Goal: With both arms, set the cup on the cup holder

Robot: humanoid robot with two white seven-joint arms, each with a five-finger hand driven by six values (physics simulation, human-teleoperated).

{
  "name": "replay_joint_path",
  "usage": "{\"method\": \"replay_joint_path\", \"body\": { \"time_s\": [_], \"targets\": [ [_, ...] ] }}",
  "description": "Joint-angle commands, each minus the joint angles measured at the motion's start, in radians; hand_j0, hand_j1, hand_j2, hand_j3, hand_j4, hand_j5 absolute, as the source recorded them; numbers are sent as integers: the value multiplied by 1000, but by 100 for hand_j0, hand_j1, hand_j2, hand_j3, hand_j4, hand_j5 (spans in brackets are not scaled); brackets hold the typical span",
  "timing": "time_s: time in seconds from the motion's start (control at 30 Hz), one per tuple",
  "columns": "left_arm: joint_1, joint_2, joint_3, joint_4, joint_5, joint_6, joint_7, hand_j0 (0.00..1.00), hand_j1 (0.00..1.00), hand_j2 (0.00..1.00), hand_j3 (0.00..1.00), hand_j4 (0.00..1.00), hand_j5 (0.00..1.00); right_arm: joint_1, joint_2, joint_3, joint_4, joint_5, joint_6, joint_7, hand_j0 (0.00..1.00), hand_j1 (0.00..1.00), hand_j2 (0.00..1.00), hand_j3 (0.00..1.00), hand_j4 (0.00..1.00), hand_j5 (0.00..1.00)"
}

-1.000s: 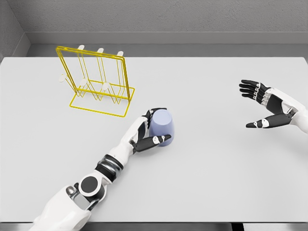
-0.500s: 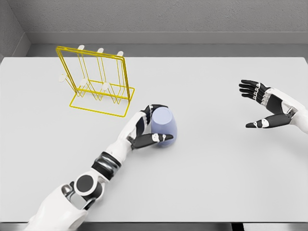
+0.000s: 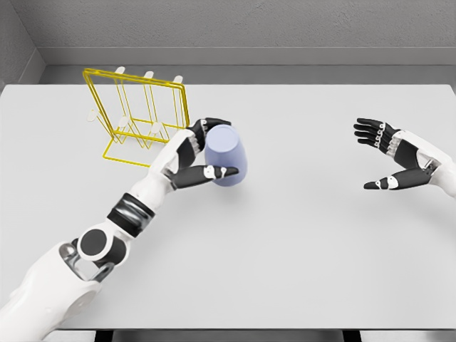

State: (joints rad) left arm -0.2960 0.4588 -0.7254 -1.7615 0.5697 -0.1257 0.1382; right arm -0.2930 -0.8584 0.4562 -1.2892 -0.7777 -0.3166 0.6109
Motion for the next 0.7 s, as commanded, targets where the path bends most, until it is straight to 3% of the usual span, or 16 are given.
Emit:
{"method": "replay_joint_path", "body": {
  "time_s": [0.0,0.67],
  "targets": [
    [0,11,-2,-3,21,-8,0,53,53,53,53,53,53,0,-1,-1,-1,-6,1,0,100,100,100,100,100,100],
    [-104,38,-6,-4,128,-107,-8,53,53,53,53,53,53,0,-1,-1,-1,-6,1,0,100,100,100,100,100,100]
  ]
}}
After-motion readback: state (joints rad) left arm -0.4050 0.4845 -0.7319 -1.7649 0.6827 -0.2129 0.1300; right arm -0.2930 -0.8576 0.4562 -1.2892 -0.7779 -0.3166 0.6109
